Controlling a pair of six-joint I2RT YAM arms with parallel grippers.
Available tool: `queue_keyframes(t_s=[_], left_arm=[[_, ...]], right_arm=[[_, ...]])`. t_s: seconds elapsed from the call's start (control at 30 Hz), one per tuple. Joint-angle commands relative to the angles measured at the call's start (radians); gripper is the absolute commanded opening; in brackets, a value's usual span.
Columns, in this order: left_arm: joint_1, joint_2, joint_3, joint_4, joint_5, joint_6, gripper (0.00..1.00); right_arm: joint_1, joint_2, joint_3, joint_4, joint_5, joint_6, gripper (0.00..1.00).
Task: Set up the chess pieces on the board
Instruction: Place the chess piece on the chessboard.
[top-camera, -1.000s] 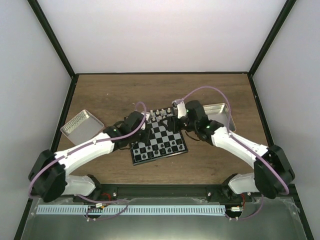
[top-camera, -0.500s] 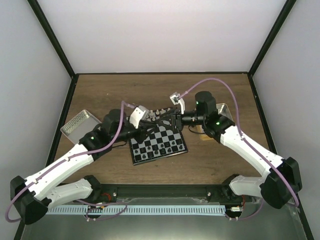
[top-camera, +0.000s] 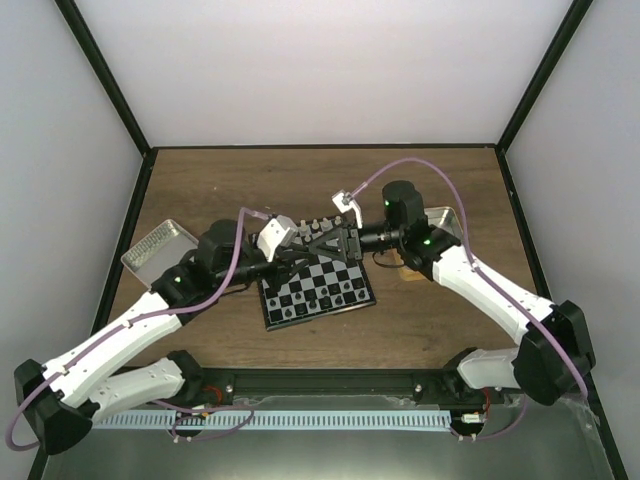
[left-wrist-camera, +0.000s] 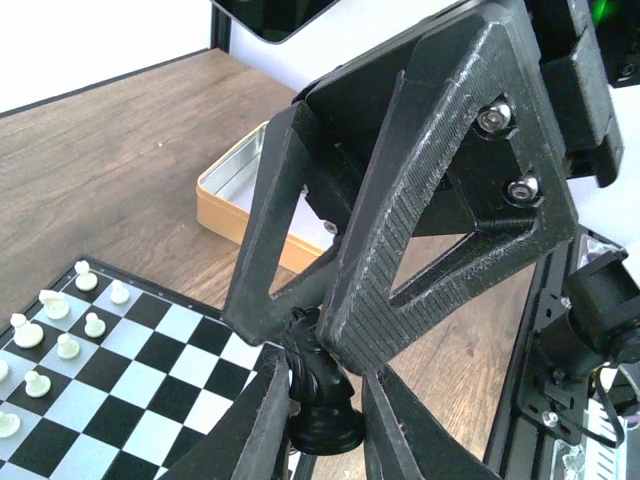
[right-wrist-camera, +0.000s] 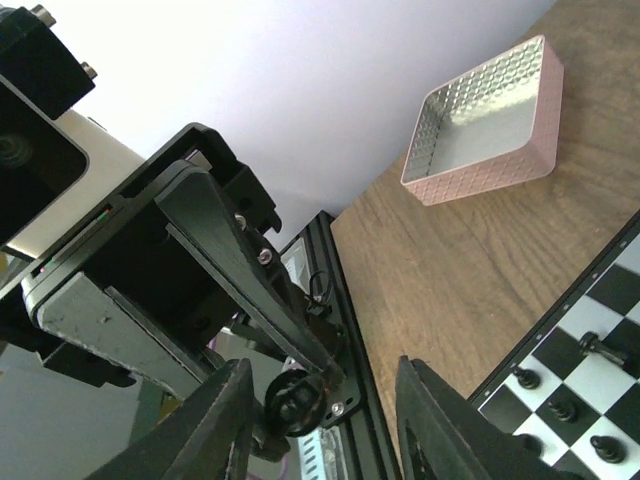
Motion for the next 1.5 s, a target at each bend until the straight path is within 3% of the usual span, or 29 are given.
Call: queue_keyframes(t_s=[0.0,0.3,0.37,0.47,0.6,0.73,0.83,1.03,1.13,1.47], left_arm=[[0.003,0.027,0.016,-0.013,-0.014,0.026,0.21],[0.003,0.033,0.017,-0.030,-0.065,0.013,0.23],[0.004,0.031,0.016,-0.036,-0.093,0.002,0.32],[0.003,0.021,0.012,-0.050,-0.189,-0.038,0.58],[0.004,-0.019,-0.005,-0.069,-0.307,-0.079,0.69],[0.002,-0.080,-0.013,-0.097,-0.470,-0.133,0.71],[0.003,-0.133,-0.023,-0.120,-0.621,-0.173,0.72],[0.003,-0.240,-0.057,-0.152,-0.809,-0.227,0.76],[0.004,-0.267,-0.059,-0.165,-0.821,-0.227,0.77],[0.002,-0.312,-0.064,-0.184,-0.824,-0.239,0.78]], right_arm=[[-0.001,0.036,0.040,0.020,-0.075,0.088,0.38],[0.000,0.054,0.041,0.011,-0.076,0.119,0.07],[0.000,0.050,0.040,0.013,-0.047,0.109,0.05],[0.000,0.035,0.027,0.006,0.064,0.074,0.02],[0.016,0.009,-0.011,-0.028,0.309,-0.019,0.02],[0.080,-0.007,-0.050,-0.085,0.677,-0.108,0.01],[0.112,-0.036,-0.089,-0.127,0.855,-0.117,0.01],[0.143,-0.173,-0.203,-0.170,1.018,-0.106,0.01],[0.183,-0.200,-0.223,-0.229,1.114,-0.081,0.01],[0.283,-0.139,-0.299,-0.252,1.211,0.006,0.01]])
